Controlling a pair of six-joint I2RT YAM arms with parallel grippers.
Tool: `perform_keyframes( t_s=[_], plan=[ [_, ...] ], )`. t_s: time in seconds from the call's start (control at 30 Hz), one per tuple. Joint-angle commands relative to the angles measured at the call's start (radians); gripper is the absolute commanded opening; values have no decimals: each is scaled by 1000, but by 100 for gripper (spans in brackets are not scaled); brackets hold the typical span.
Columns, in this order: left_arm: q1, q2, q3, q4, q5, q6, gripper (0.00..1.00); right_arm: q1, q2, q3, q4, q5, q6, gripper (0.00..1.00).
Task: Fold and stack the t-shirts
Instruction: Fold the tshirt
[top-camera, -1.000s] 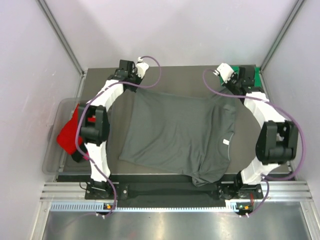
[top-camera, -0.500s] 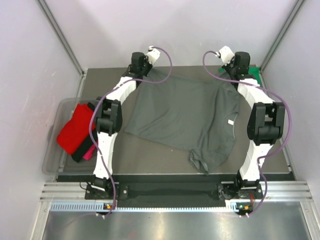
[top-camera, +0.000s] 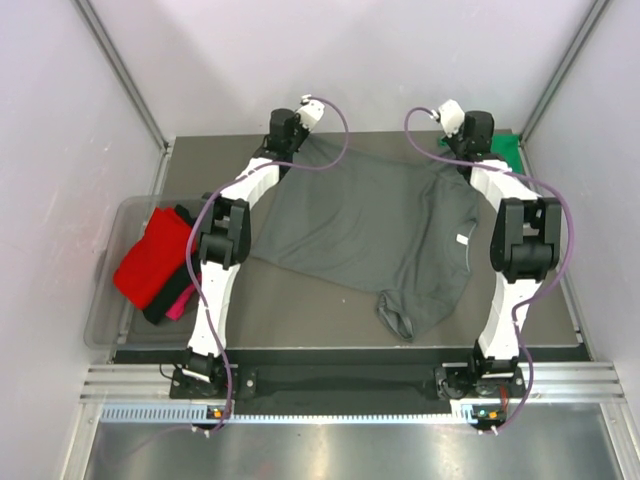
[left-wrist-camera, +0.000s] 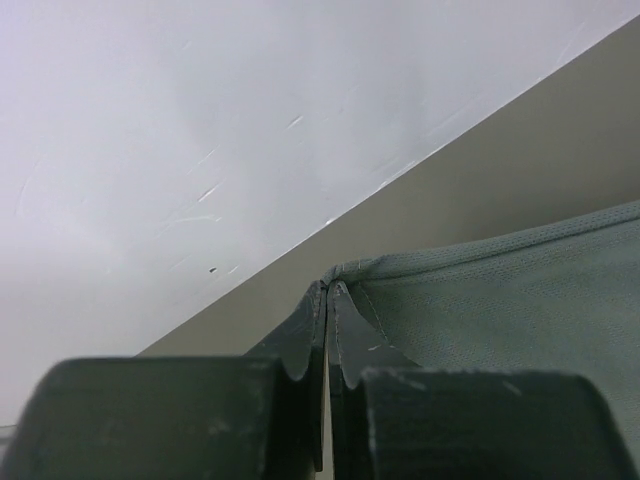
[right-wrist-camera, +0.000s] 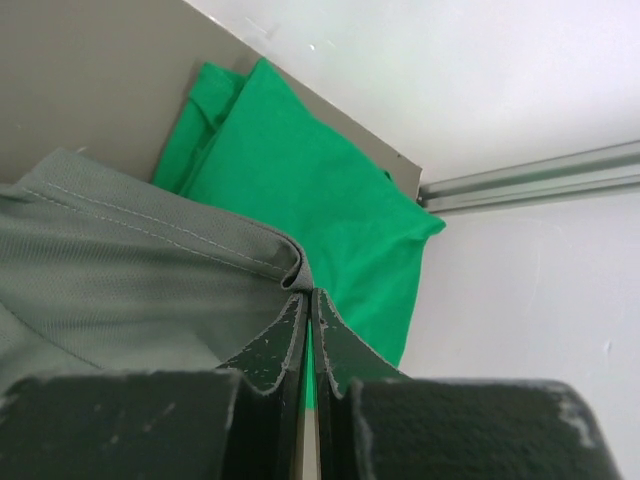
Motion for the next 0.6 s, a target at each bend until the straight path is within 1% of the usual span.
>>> perform_keyframes(
  t_s=[0.0,0.17,0.27,0.47,0.57],
  plan=[
    [5,-65,10,19,-14,-25,0,-8,-68,-19,28,10,32,0],
    [7,-133,-109,30,-11,15,0,-8,-128,-85,0,-15,57,0],
    [8,-186,-186,31,12,23,0,-7,-206,-147,-3,-35,73,0],
    [7,-269,-249,-57,67,-34,0,-2,-331,-259,-66,-73,107,0],
    [7,-311,-291,-67,82,-49,0,0,-385,-306,-87,-87,118,0]
  ],
)
